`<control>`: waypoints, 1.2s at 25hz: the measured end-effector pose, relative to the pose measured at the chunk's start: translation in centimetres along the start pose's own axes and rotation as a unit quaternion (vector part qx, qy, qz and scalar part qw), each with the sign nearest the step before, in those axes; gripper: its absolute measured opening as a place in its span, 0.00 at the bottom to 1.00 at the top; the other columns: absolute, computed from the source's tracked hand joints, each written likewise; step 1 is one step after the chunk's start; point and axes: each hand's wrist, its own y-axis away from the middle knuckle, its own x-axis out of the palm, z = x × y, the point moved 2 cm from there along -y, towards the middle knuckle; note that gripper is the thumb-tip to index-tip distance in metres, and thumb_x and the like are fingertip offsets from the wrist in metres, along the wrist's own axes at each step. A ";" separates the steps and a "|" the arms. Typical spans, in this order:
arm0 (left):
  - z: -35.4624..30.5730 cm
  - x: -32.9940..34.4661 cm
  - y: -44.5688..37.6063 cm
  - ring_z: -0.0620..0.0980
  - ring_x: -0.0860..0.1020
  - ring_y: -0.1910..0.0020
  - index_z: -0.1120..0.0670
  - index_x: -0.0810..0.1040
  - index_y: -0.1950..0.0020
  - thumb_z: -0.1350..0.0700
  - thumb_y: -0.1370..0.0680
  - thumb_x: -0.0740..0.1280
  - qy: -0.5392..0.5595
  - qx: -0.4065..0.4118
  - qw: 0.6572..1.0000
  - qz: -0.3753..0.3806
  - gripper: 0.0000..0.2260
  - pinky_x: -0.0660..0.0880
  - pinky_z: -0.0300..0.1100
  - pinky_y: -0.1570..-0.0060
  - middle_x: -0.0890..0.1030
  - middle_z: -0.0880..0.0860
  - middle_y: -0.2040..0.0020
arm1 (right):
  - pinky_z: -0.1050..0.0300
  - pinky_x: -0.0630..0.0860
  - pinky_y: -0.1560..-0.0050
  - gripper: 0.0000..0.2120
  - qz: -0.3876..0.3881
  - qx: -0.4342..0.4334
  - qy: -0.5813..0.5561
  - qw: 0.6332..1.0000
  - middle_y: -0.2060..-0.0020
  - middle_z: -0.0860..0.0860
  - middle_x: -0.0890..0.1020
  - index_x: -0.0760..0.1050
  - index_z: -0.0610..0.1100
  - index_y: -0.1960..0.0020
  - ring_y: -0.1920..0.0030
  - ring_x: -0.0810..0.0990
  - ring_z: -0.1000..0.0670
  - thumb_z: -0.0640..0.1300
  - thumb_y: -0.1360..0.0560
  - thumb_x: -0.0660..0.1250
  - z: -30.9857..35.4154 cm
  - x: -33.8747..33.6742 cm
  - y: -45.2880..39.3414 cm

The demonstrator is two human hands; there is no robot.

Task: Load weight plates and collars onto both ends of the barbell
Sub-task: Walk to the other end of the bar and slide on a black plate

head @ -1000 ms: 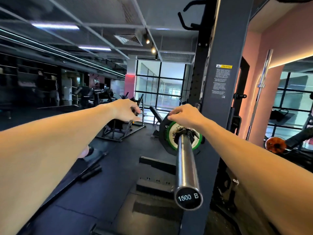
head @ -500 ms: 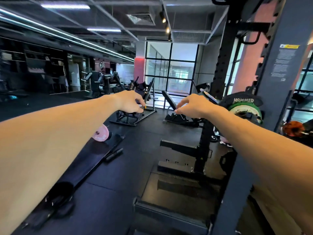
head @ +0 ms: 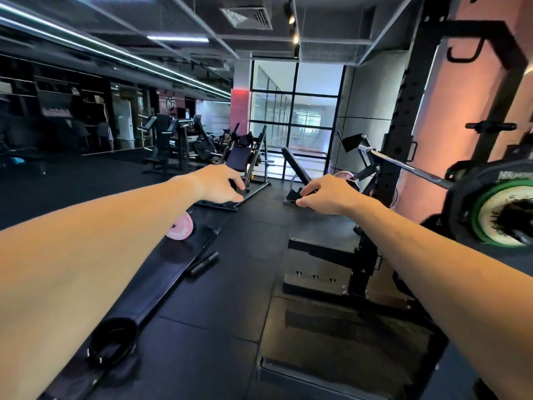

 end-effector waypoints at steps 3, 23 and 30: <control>3.5 0.0 -5.6 0.53 0.78 0.41 0.45 0.78 0.37 0.48 0.22 0.71 -0.009 0.006 1.000 0.011 0.14 0.73 0.48 0.37 0.80 0.51 0.40 | 0.58 0.70 0.41 0.12 -0.013 0.002 -0.011 1.000 0.37 0.50 0.81 0.83 0.50 0.43 0.36 0.76 0.47 0.52 0.25 0.71 -0.2 2.5 -6.5; 28.9 -3.0 -53.1 0.51 0.78 0.42 0.46 0.78 0.36 0.47 0.21 0.70 0.011 0.078 0.996 0.032 0.15 0.73 0.48 0.36 0.79 0.46 0.44 | 0.59 0.71 0.43 0.12 -0.052 0.070 -0.005 0.996 0.41 0.52 0.83 0.84 0.53 0.46 0.40 0.78 0.49 0.53 0.28 0.72 -1.9 13.7 -57.2; 34.3 -0.7 -72.1 0.50 0.78 0.42 0.46 0.79 0.37 0.46 0.22 0.71 0.018 0.127 0.989 0.069 0.15 0.74 0.47 0.37 0.79 0.46 0.48 | 0.58 0.73 0.38 0.15 -0.078 0.124 -0.004 0.989 0.41 0.51 0.84 0.84 0.51 0.42 0.39 0.79 0.48 0.53 0.28 0.73 -5.7 16.4 -73.7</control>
